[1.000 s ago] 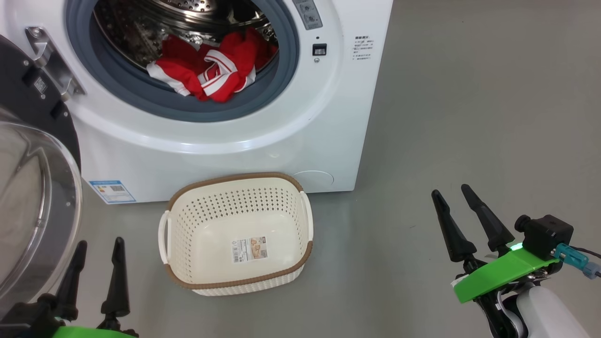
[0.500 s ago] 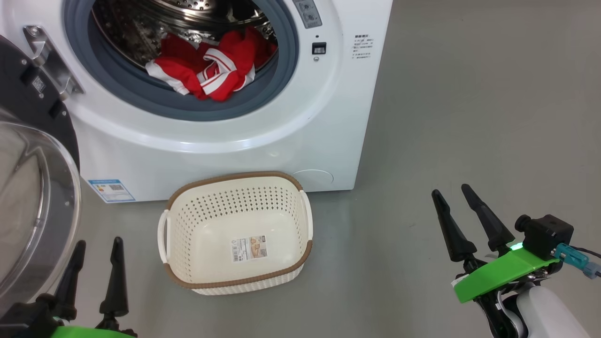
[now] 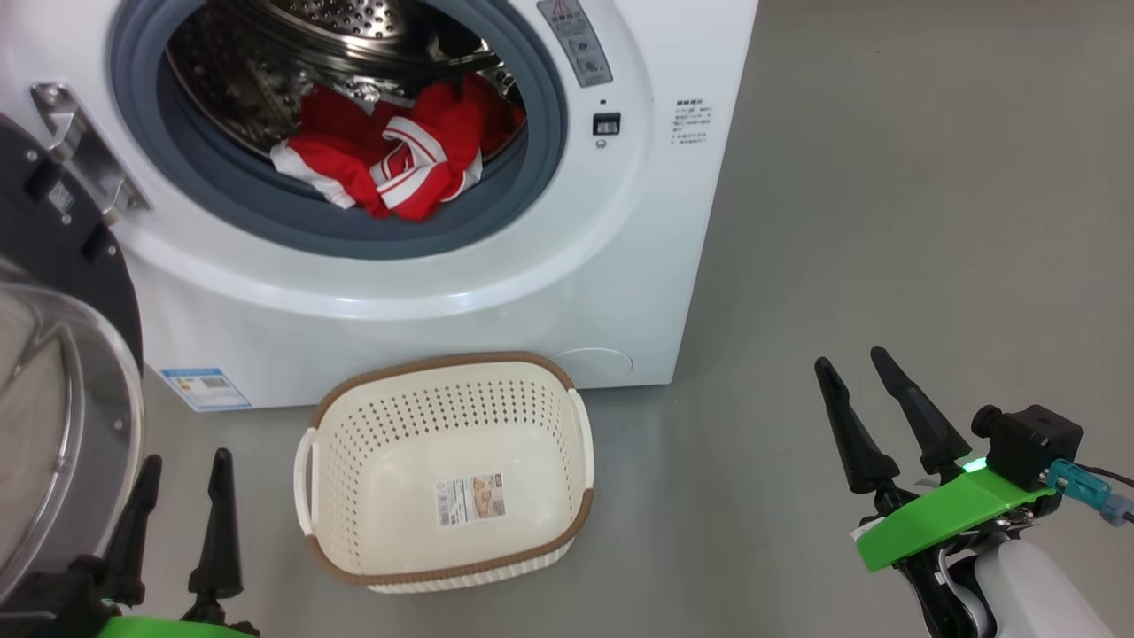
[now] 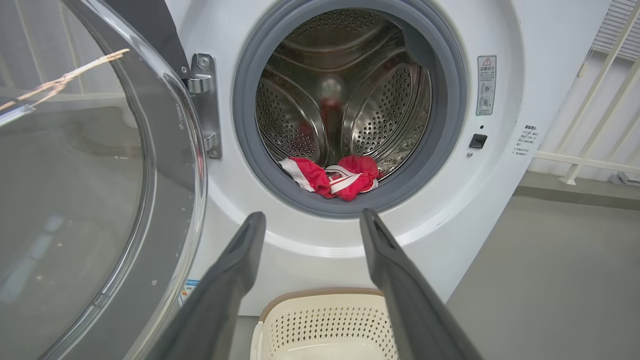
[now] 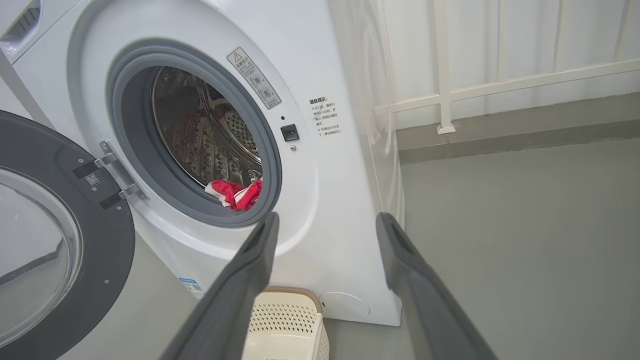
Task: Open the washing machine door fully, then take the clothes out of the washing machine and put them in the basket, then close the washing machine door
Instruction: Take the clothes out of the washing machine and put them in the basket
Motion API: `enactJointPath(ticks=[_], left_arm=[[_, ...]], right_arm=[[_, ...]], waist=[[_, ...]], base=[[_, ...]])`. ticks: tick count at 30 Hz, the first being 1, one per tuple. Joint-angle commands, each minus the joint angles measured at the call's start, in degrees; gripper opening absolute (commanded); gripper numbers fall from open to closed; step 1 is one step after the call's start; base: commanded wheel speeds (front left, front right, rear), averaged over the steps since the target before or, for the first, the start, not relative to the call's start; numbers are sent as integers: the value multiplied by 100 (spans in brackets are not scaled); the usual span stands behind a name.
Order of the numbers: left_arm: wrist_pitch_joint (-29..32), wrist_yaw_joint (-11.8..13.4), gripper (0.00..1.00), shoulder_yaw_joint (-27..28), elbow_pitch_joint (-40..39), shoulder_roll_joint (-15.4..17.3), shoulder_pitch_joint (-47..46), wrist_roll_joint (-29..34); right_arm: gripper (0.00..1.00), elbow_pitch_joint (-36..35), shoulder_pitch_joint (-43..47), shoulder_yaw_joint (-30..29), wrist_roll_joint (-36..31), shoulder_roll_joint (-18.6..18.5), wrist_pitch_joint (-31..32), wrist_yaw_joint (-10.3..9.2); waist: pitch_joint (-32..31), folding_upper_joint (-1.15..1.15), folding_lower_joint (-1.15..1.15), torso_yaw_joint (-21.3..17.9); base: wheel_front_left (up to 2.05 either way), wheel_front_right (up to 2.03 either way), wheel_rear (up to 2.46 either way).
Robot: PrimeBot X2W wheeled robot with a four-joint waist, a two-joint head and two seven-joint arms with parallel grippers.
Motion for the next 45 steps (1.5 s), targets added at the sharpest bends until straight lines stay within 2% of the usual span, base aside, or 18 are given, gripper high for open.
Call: enactJointPath(ticks=[1,9,45], left_arm=[[-70,-46,100,237,-115,97,-239,69],[-70,-64,100,223,-117,95,-265,55],[-70,-94,100,230,-62,52,-286,116]], right_arm=[[100,-146,-67,74,-53,-15,-69,9],[100,-143,-82,75,-51,-6,-69,9],[100,-129,-87,130,-57,-34,-69,9]], waist=[[2,0,0,0],[33,0,0,1],[18,0,0,29]], base=[[103,-103,0],[71,-71,0],[0,0,0]])
